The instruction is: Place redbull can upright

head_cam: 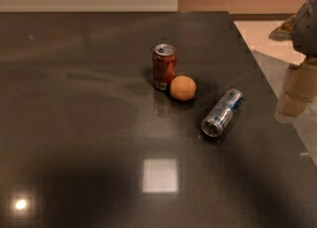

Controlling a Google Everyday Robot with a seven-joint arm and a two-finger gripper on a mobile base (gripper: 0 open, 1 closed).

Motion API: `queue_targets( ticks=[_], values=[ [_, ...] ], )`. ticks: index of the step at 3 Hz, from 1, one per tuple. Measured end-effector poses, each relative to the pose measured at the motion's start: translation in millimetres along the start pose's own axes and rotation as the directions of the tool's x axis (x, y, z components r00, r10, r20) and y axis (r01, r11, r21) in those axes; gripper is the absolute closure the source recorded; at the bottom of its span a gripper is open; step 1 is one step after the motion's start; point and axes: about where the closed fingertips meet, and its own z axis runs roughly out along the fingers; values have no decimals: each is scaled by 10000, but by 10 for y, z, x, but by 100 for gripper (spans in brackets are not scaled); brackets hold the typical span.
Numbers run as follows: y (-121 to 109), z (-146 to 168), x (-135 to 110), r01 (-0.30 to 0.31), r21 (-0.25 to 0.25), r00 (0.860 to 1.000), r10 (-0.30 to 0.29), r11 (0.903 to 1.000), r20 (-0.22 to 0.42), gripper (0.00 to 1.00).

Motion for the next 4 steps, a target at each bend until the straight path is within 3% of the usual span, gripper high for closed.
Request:
queue_targets(
  ticks=[1, 2, 3, 4],
  values=[
    [-97, 125, 19, 1152, -602, 9933, -1142, 9915, 193, 0],
    [-176, 222, 34, 2039, -943, 9788, -2011, 9744, 382, 0],
    [-278, 397, 54, 3257, -1345, 9450, -3180, 9359, 762, 0],
    [-360, 712, 73, 4889, -1570, 8717, -4739, 8581, 1243, 0]
  ],
)
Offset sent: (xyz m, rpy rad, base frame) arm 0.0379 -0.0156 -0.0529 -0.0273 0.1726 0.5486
